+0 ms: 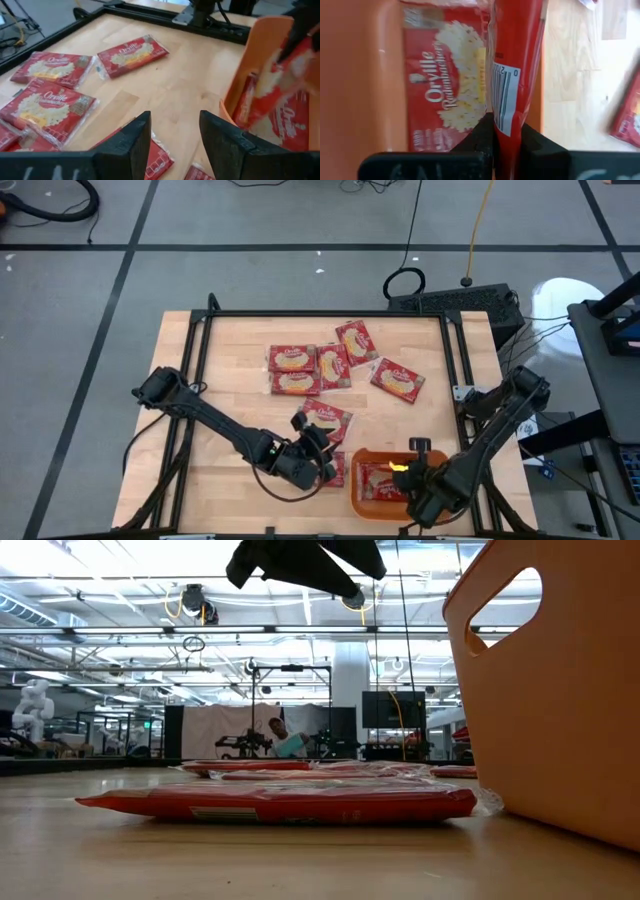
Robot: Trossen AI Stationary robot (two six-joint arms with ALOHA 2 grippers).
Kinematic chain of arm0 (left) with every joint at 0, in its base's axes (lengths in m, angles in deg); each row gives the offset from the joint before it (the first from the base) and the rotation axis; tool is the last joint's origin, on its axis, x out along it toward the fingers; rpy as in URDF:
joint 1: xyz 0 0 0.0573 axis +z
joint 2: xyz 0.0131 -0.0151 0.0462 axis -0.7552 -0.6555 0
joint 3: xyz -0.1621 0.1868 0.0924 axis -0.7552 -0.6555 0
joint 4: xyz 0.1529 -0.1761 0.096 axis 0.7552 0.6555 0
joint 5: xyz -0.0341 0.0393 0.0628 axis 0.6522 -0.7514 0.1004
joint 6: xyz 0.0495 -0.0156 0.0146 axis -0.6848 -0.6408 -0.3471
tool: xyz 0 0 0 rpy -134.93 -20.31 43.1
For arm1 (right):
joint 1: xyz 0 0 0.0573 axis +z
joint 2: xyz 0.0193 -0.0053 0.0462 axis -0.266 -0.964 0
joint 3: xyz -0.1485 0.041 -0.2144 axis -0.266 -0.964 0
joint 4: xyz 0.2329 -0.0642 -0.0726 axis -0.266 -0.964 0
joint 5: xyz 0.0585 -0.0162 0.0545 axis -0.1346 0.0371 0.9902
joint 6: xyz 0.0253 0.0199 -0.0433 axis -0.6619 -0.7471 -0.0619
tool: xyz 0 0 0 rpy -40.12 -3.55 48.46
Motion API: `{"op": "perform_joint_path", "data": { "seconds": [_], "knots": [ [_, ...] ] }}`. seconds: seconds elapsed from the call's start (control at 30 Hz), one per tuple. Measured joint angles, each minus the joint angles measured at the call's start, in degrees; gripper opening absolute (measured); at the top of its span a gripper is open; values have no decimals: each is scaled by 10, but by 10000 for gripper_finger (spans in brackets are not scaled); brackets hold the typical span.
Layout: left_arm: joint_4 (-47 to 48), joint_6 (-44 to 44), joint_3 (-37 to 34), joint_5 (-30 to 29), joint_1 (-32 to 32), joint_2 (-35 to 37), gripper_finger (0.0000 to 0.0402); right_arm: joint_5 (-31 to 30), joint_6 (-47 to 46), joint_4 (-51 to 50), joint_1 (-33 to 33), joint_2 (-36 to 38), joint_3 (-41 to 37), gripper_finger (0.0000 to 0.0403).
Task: Sort popcorn bags into baskets
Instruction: Put the red popcorn bag into the orange bin
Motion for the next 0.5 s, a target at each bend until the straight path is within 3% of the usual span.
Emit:
{"op": "perform_joint_path", "data": {
  "seconds": [0.5],
  "knots": [
    [0,26,0,15,2,0,157,16,29,35,-4,-42,0,26]
  ]
}}
